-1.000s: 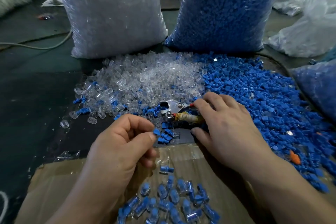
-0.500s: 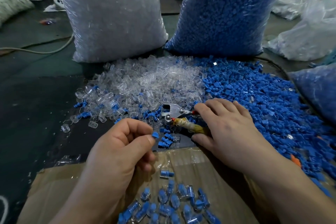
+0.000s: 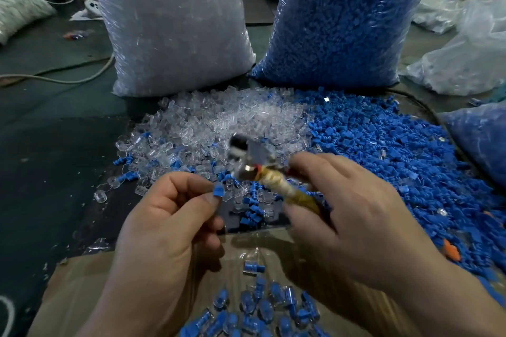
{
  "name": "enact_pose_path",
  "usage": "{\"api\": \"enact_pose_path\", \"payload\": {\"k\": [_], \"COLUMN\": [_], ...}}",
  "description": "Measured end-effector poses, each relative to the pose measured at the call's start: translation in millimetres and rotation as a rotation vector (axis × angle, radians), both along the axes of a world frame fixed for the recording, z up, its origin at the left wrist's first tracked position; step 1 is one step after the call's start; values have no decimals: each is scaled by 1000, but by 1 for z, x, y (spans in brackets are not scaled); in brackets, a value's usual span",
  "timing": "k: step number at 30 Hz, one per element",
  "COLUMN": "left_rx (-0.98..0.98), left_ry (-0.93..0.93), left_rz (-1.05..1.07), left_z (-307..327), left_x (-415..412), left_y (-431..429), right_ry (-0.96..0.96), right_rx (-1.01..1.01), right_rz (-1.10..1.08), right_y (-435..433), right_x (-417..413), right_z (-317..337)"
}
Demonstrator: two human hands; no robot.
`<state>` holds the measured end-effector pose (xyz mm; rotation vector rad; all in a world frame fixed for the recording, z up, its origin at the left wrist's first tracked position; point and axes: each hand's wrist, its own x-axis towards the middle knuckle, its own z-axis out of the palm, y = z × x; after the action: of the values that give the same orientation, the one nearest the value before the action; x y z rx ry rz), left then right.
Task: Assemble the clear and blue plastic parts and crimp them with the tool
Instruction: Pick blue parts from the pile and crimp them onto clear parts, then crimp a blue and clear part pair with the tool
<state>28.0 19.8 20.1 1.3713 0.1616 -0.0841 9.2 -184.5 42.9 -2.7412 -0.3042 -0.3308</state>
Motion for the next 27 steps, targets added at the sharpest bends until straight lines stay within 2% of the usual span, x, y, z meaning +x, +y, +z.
{"api": "enact_pose_path", "payload": {"k": [4,14,23,27], "left_rx": [4,69,63,101], "left_ry": [-74,-155,-179,-189], "left_rz": [10,-37,-30,25], "left_z": [-1,-7,-8,-6], "left_x": [0,0,0,-2], "left_y": [1,7,8,7], "right_ry": [66,143,166,144], "right_rx": [-54,-76,-81,-68], "right_rz": [98,146,159,97], "right_y": [1,-3,1,-1], "right_x": [-5,-3,-1,-4], "right_z": [2,5,9,5]}}
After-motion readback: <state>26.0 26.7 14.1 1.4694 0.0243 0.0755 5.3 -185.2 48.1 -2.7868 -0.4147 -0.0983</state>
